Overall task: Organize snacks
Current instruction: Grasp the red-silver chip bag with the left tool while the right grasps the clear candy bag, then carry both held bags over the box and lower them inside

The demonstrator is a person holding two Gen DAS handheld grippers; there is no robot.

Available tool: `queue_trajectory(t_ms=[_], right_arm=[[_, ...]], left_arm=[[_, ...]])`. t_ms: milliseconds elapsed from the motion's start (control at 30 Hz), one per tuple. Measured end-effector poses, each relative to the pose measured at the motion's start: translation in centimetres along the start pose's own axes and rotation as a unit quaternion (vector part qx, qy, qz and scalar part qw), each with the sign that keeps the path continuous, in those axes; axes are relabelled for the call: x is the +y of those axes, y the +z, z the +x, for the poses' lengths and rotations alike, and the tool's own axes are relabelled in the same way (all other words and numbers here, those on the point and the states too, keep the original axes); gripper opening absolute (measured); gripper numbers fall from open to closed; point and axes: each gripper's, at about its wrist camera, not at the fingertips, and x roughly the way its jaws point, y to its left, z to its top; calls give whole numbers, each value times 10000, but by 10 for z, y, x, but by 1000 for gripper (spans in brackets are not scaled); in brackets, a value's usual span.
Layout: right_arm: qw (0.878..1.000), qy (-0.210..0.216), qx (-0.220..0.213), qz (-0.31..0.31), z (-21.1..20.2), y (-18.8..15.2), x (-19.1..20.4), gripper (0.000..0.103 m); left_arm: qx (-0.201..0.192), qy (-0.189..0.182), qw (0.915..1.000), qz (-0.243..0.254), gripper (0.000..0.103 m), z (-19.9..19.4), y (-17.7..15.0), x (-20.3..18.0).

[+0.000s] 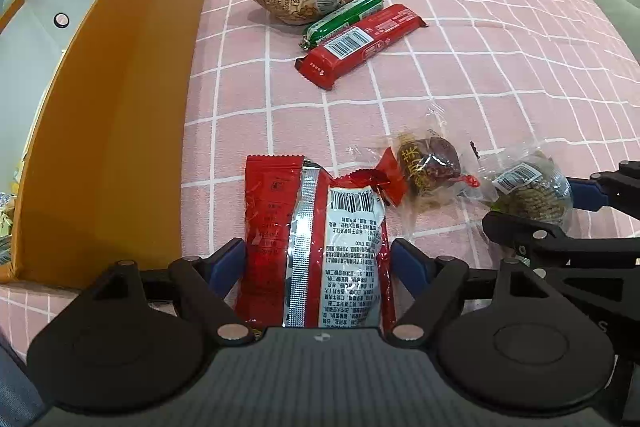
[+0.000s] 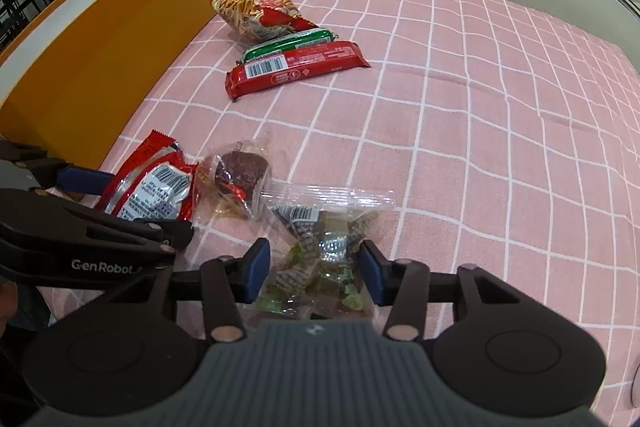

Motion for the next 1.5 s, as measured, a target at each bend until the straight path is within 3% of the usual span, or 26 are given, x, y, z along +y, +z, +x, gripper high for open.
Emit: queue_trajectory(t_ms=[133, 367, 667, 833, 1233, 1500], right_arm=[[9998, -58, 24, -186, -1, -1, 6, 42], [9999, -113, 90, -68, -9, -1, 11, 40], [9990, -244, -306, -193, -46, 3, 28, 40], [9974, -300, -556, -350, -67, 10, 36, 40], [9869, 42, -1346, -884, -112, 64, 81, 40], [9726, 519, -1641, -1564, -115, 99, 142, 40]], left_arm=[[-5, 4, 10000, 58, 78, -2, 1, 0], [-100, -142, 9998, -48, 77, -18, -2, 5], [-281, -264, 9991, -155, 77, -66, -4, 9], [-641, -311, 9969, -324, 77, -99, -1, 21], [-1429, -250, 9867, -730, 77, -169, 19, 88], [-1608, 345, 9841, -670, 77, -182, 39, 149]])
